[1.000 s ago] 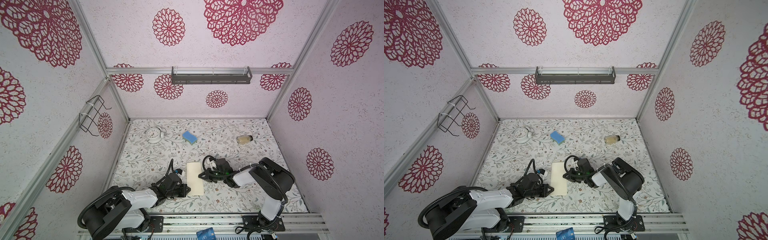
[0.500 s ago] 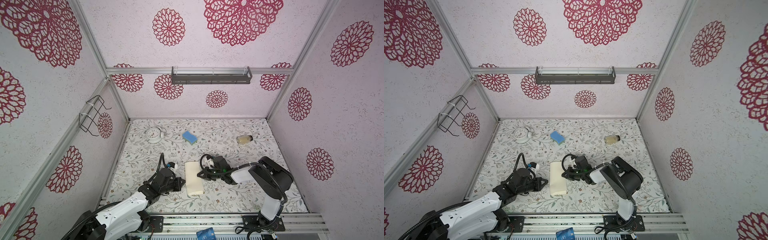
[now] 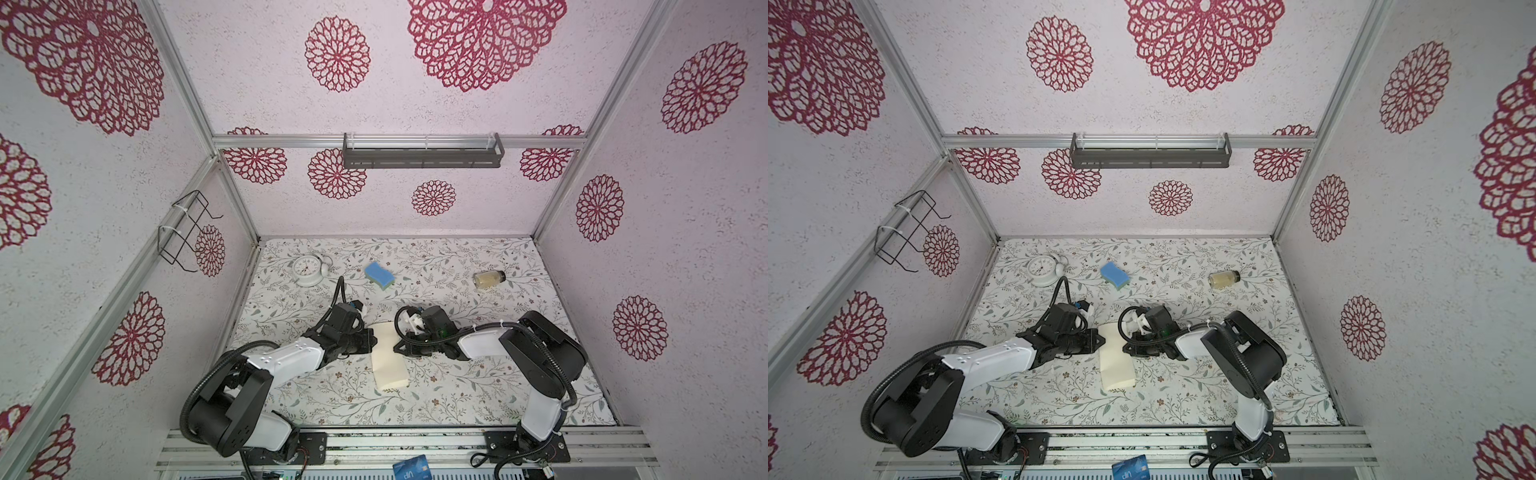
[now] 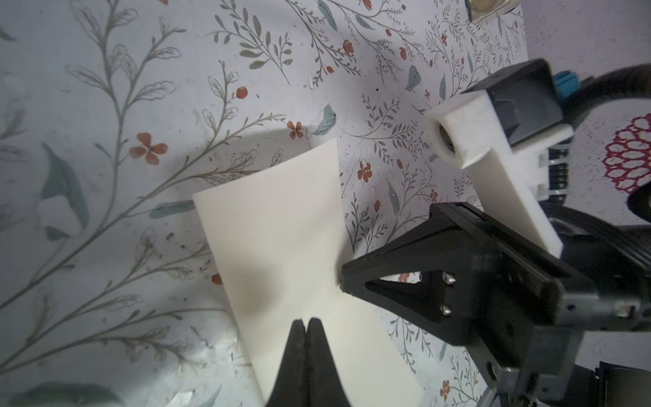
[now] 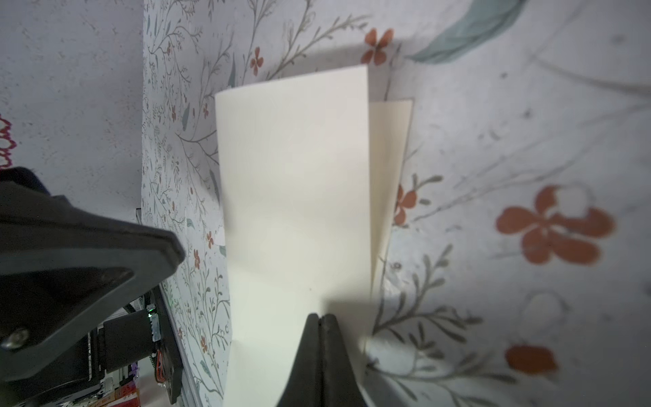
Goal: Fold a paper plane with a square sheet of paper (fold left side to right side)
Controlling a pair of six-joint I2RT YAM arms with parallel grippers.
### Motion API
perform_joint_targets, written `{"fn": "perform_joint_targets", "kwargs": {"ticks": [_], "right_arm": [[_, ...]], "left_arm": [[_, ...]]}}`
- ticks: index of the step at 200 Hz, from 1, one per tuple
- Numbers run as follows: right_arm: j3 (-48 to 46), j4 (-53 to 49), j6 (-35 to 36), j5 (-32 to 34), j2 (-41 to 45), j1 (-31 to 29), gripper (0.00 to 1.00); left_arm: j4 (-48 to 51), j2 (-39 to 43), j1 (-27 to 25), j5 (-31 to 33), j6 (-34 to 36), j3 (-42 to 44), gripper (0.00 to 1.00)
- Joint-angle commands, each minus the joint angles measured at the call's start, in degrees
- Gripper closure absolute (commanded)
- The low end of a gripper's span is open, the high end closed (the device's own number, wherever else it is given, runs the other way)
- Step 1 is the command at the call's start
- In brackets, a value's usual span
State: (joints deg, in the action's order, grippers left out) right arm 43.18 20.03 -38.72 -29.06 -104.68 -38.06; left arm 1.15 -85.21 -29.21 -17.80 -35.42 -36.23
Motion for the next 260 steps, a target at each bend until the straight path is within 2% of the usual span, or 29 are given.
{"fn": "perform_joint_targets", "kwargs": {"ticks": [1,94,175,260], "right_arm": [[-3.32,-12.51,2.10,8.06,-2.89,1.55,1.00],[-3.48,-8.72,-0.85,5.34,-2.22,1.74,1.00],[4.44,-12.37,-3.77,2.38,9.56,1.68,1.00],[6.59,-6.35,-9.06,0.34,3.97,-3.90,1.00]], "left_arm": [[-0.60,-2.38,1.27,-1.19,3.26,-1.65,1.00],[-2.97,-9.69,2.31,-1.95,4.14,-1.63,1.00],[-3.48,-9.89,2.26,-2.00,4.39,-0.77,1.00],[-3.72,-10.15,2.25,-2.50,4.51,-0.77,1.00]]}}
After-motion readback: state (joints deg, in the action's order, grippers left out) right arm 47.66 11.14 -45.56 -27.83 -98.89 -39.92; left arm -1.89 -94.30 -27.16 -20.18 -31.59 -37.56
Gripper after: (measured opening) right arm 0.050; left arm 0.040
